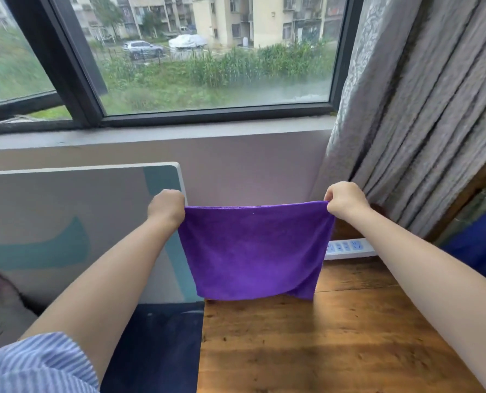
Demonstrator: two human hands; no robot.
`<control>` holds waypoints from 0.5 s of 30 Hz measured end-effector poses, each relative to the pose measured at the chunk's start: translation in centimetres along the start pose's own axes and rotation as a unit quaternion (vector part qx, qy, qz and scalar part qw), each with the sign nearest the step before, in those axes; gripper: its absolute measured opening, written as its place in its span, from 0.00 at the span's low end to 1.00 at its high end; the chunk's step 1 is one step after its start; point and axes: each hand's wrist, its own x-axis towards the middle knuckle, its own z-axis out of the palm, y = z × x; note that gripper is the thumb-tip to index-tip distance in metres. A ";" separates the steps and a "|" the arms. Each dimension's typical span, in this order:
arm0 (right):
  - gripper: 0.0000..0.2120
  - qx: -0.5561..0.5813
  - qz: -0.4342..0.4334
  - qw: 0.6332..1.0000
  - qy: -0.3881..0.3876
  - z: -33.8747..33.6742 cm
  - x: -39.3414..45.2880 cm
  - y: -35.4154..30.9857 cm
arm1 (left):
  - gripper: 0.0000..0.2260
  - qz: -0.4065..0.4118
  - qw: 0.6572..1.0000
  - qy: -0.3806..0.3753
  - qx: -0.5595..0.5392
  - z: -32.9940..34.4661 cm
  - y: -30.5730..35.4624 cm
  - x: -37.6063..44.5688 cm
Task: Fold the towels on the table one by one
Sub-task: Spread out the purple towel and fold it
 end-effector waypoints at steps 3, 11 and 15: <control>0.13 0.021 0.007 0.994 0.107 -0.1 1.4 -1.1 | 0.14 -0.036 0.994 0.043 -0.095 -0.6 1.2 1.5; 0.14 0.093 -0.018 0.968 0.233 -1.4 1.9 -0.6 | 0.10 0.028 0.956 0.180 -0.232 -2.0 2.0 2.7; 0.09 0.090 -0.105 0.967 0.213 -0.2 -0.1 1.6 | 0.08 0.038 0.975 0.150 -0.163 -0.3 0.7 1.4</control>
